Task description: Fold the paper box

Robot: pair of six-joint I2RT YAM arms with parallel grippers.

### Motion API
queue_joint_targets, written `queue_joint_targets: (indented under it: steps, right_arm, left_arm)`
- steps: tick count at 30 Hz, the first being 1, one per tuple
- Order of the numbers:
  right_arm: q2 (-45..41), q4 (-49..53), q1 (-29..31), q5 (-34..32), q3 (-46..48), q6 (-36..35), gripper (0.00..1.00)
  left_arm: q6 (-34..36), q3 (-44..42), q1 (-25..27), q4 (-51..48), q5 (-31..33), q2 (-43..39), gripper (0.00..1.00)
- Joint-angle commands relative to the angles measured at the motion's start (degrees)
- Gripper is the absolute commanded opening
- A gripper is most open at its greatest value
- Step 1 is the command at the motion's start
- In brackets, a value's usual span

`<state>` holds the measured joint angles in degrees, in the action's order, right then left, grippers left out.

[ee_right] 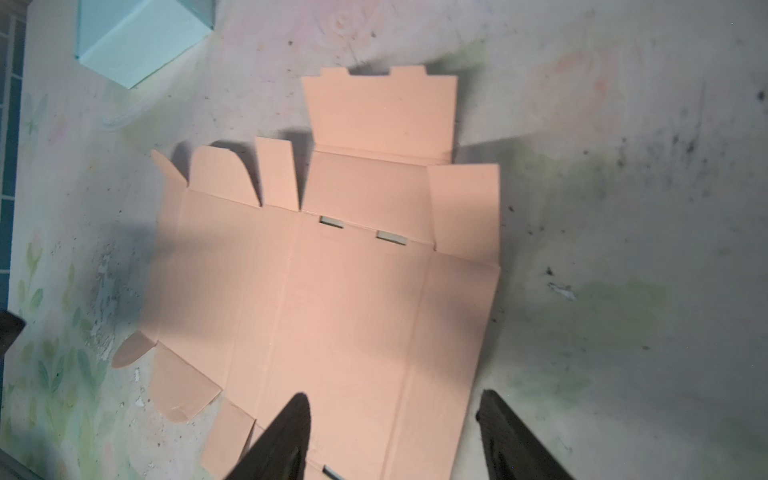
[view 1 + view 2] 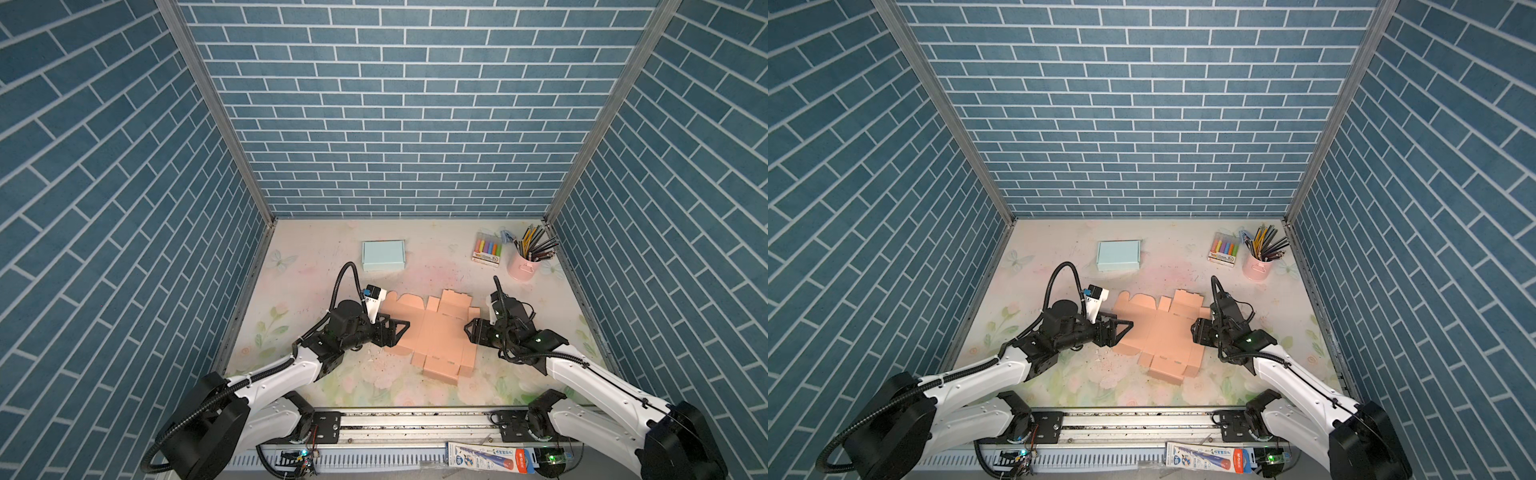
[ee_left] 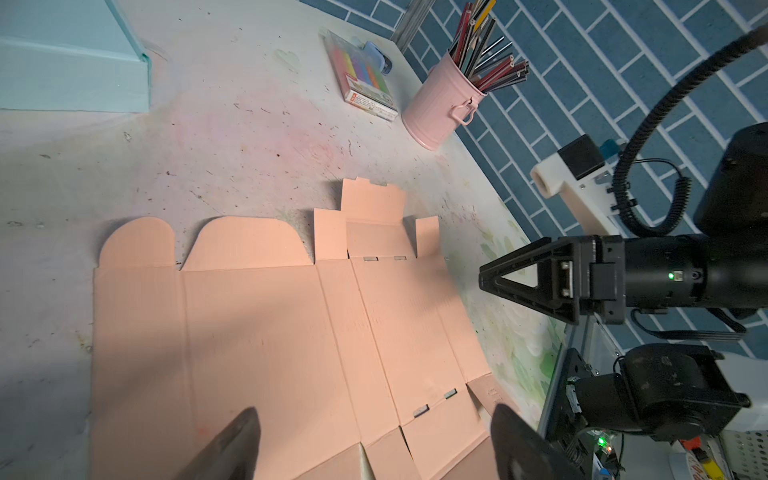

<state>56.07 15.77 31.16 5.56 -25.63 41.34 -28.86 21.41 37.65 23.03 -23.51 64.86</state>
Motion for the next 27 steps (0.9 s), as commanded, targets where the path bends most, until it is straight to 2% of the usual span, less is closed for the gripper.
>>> queue_joint_targets:
  steps: [1,12,27]
  right_arm:
    - [0.51,-2.36,-1.36,3.32,1.46,2.43,0.64]
    - [4.7,-8.98,-5.22,8.53,5.48,1.99,0.59]
    - [8.07,-15.02,-5.49,12.43,6.93,0.92,0.49]
  left_arm:
    - [1.0,-1.14,0.59,3.66,-0.83,-0.23,0.87]
    - [0.0,-1.97,1.37,5.34,-1.11,-0.04,0.87]
    - [-0.71,-1.37,1.76,5.45,-0.2,1.54,0.87]
